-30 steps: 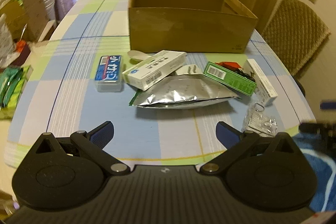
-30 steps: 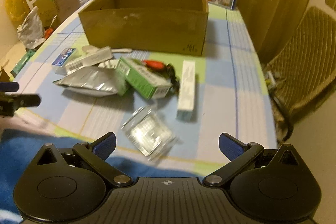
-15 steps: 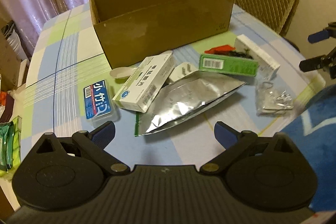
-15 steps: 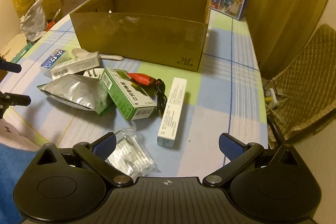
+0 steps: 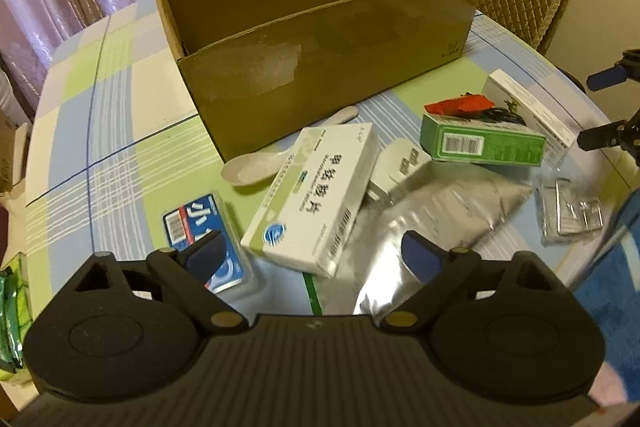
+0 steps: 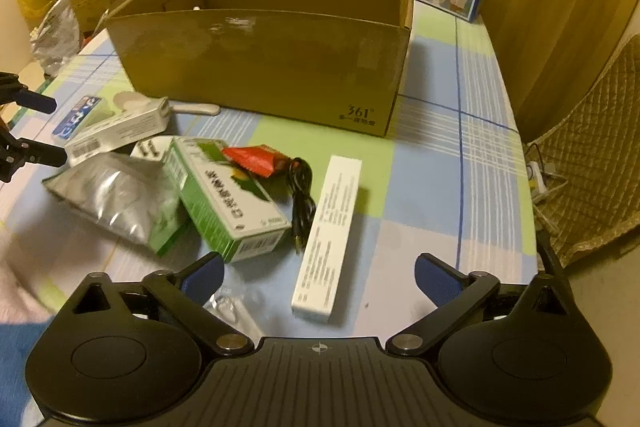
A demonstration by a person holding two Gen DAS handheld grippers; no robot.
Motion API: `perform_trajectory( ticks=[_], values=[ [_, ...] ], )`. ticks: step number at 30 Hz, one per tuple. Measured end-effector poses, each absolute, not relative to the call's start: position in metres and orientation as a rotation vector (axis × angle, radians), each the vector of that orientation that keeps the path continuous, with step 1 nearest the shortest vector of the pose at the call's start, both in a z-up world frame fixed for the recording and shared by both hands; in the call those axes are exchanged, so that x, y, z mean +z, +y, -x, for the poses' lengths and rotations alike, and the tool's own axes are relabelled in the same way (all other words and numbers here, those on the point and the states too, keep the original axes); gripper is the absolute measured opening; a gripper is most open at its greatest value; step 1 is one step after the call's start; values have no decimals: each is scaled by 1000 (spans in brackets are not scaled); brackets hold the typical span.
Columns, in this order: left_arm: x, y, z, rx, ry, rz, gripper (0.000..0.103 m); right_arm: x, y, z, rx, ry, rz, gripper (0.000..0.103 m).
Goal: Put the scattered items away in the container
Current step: 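Grasp the white Mecobalamin Tablets box with the left tool while the right tool grasps the long narrow white box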
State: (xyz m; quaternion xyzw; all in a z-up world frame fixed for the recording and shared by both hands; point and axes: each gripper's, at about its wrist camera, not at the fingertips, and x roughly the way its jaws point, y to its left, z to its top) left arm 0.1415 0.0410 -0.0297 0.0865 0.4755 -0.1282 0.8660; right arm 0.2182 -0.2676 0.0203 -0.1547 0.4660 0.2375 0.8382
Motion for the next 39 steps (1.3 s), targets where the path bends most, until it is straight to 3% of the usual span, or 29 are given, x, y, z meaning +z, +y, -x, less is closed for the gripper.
perform_trajectory(
  ticks=[4, 7, 13, 27, 31, 39],
  values=[
    [-35, 41, -159, -286, 1009, -174, 85, 10, -270, -235, 467, 1012, 291, 72],
    [-38, 40, -170, -298, 1011, -179, 82, 4, -273, -244, 455, 1021, 277, 65],
    [-50, 37, -187, -332, 1038, -207, 72, -11, -274, -251, 459, 1061, 283, 59],
    [-68, 39, -218, -412, 1132, -184, 72, -25, -273, -263, 461, 1137, 251, 44],
    [-70, 37, -221, -408, 1139, -183, 73, -26, -275, -265, 451, 1153, 243, 24],
    [-64, 30, -210, -388, 1130, -177, 69, -25, -278, -265, 444, 1155, 309, 23]
  ],
)
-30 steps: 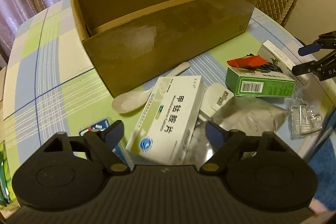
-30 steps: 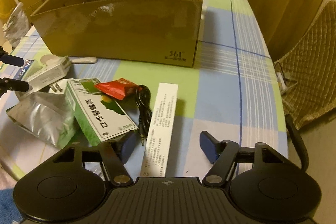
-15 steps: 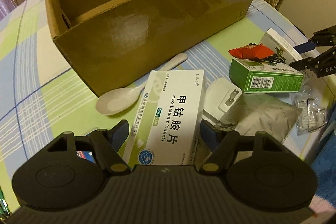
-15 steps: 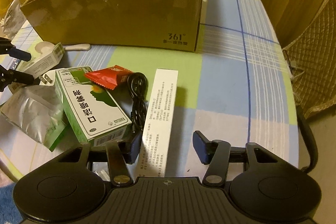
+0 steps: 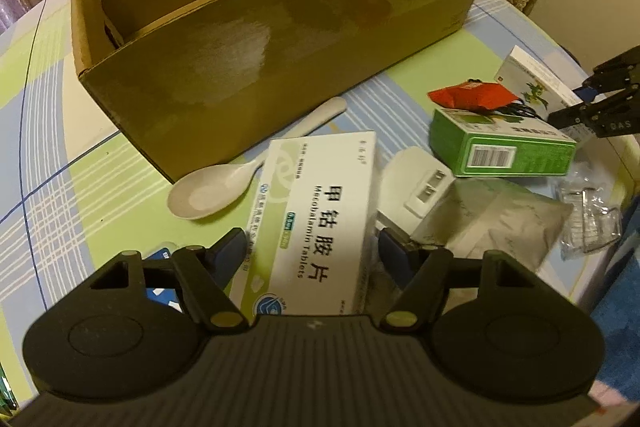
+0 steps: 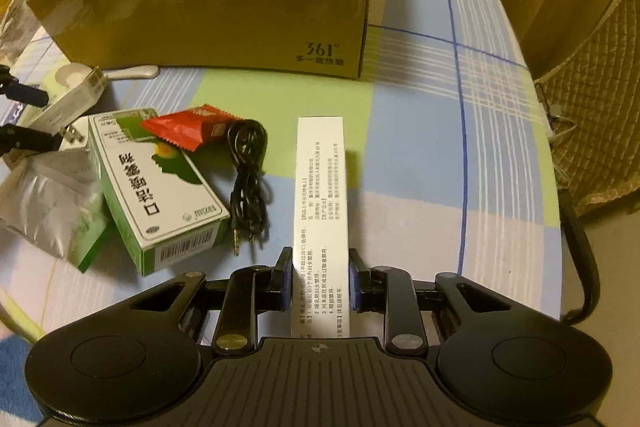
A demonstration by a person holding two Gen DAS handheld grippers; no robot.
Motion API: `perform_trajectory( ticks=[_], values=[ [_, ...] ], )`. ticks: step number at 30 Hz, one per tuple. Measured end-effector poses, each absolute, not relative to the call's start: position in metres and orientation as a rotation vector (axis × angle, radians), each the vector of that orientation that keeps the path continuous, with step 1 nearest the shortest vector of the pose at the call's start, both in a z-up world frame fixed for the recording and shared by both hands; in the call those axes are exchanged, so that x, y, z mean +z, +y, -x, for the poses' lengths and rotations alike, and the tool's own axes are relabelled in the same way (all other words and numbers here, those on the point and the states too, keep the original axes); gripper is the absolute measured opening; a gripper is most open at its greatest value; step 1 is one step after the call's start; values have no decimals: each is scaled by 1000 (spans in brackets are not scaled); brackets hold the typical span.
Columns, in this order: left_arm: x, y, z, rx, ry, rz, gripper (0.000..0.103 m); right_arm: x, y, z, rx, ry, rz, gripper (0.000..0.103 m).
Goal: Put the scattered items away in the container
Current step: 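Carry both held boxes up and over the open cardboard box with both tools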
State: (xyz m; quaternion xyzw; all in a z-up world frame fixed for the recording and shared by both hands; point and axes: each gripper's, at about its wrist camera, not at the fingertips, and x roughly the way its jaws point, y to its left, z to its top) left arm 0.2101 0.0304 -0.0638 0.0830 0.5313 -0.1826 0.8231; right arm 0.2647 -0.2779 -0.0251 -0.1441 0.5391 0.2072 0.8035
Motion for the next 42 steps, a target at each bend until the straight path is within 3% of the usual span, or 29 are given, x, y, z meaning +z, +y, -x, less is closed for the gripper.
perform_trajectory(
  ticks=[3, 14, 24, 42],
  values=[
    [-64, 36, -216, -379, 1139, -147, 78, -25, -276, -265, 444, 1157, 318, 23],
    [-79, 35, -229, -397, 1195, -125, 72, -28, -275, -268, 439, 1153, 307, 24],
    [-61, 31, -214, -354, 1136, -138, 70, -24, -277, -264, 434, 1120, 291, 23],
    [11, 13, -171, -303, 1007, -114, 70, 65, -278, -229, 465, 931, 210, 23]
  ],
)
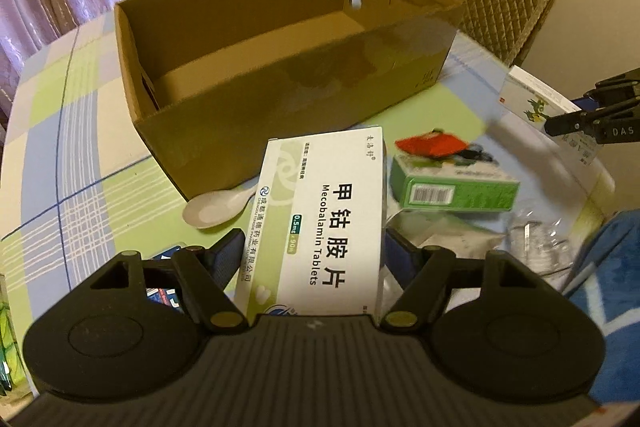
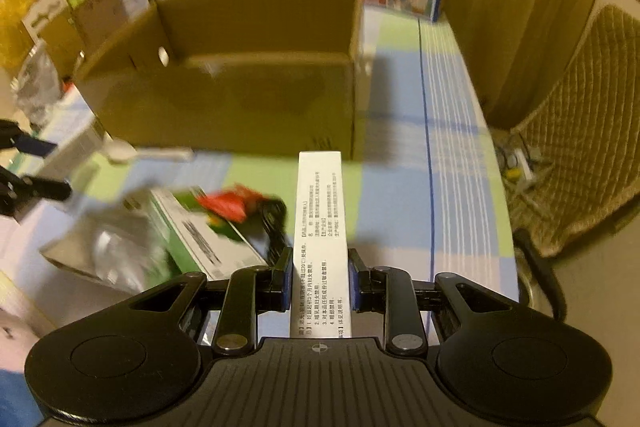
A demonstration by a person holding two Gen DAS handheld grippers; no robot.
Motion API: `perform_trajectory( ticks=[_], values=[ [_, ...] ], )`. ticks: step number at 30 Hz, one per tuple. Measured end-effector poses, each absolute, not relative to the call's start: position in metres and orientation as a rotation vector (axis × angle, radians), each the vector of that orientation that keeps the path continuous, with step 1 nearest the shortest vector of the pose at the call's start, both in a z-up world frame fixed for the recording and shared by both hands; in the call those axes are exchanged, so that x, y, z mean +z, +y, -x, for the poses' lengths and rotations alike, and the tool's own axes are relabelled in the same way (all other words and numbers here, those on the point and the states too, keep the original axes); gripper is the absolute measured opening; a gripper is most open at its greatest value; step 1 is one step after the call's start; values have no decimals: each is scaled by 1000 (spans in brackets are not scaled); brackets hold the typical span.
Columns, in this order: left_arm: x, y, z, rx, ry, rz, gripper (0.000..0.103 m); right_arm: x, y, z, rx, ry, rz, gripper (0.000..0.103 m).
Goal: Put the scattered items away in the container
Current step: 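Carry both held boxes up and over the open cardboard box with both tools, then open the left tool to drop the Mecobalamin box while the right tool releases the narrow box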
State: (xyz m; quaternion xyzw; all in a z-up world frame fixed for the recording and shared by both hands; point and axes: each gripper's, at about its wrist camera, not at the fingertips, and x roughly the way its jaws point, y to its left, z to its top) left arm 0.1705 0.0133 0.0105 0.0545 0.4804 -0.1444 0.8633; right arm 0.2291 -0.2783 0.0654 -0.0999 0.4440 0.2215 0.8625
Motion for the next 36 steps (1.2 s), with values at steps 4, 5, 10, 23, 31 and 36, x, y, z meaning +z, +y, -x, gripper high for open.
perform_trajectory(
  ticks=[4, 5, 10, 23, 31, 36],
  values=[
    [34, 13, -176, -269, 964, -101, 70, 99, -256, -235, 515, 858, 194, 23],
    [40, 14, -180, -257, 953, -94, 70, 107, -248, -238, 529, 840, 191, 23],
    [69, 16, -207, -186, 895, -76, 70, 128, -213, -267, 564, 785, 183, 23],
    [71, 30, -298, -79, 869, 8, 70, 114, -173, -370, 540, 819, 142, 23],
    [48, 35, -326, -72, 879, 31, 71, 94, -163, -395, 532, 845, 146, 23],
    [36, 36, -335, -66, 884, 41, 71, 84, -157, -401, 533, 860, 144, 23]
  ],
)
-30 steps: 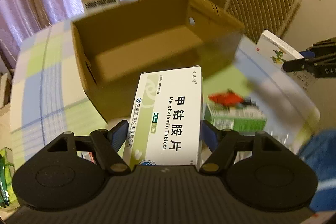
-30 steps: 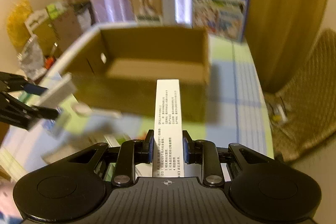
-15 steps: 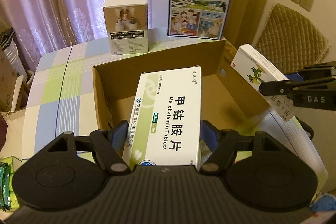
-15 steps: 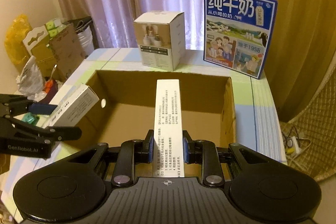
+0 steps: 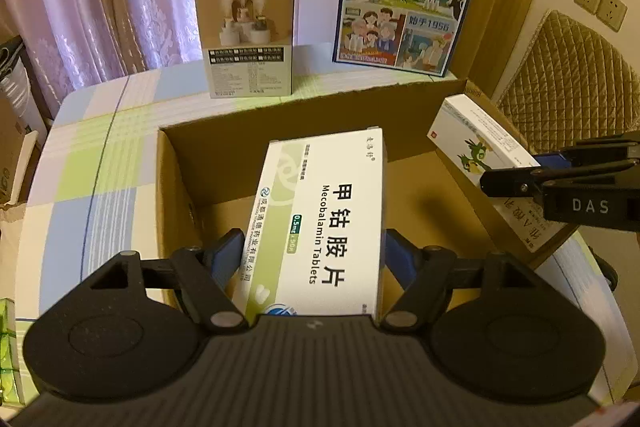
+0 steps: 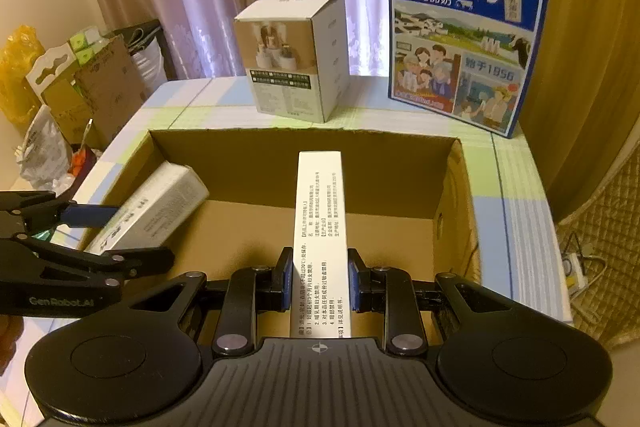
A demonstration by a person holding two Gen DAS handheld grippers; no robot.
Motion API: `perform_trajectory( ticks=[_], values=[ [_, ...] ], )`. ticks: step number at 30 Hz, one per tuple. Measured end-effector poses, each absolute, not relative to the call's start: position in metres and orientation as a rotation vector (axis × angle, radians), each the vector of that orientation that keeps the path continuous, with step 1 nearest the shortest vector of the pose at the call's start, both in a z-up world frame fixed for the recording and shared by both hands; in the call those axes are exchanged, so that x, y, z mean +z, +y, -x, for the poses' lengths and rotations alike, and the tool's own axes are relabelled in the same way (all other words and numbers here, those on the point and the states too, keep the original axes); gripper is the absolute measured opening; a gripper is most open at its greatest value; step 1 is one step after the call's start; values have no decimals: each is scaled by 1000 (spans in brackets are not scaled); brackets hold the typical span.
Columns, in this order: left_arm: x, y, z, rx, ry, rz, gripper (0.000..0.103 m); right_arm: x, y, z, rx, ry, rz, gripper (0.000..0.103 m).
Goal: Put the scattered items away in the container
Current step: 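Open the left tool to drop the Mecobalamin box while the right tool releases the narrow box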
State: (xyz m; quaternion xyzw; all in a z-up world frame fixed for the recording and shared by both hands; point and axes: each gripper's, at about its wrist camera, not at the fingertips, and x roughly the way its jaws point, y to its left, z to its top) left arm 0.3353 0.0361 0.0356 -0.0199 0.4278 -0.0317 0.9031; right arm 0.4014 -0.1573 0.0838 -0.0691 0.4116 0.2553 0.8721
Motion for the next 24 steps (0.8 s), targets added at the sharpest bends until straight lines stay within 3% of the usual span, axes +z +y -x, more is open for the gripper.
perform_trajectory(
  ticks=[14, 15, 17, 18, 24],
  values=[
    [38, 42, -314, -49, 845, 47, 69, 77, -151, -401, 537, 843, 133, 23],
    [39, 43, -312, -45, 842, 49, 69, 78, -151, -402, 543, 837, 127, 25],
    [42, 45, -307, -32, 829, 52, 69, 80, -152, -402, 545, 828, 118, 46],
    [43, 46, -304, -29, 824, 52, 69, 81, -154, -400, 545, 820, 112, 49],
    [52, 53, -282, -12, 794, 60, 69, 92, -167, -381, 540, 803, 93, 51]
  ],
)
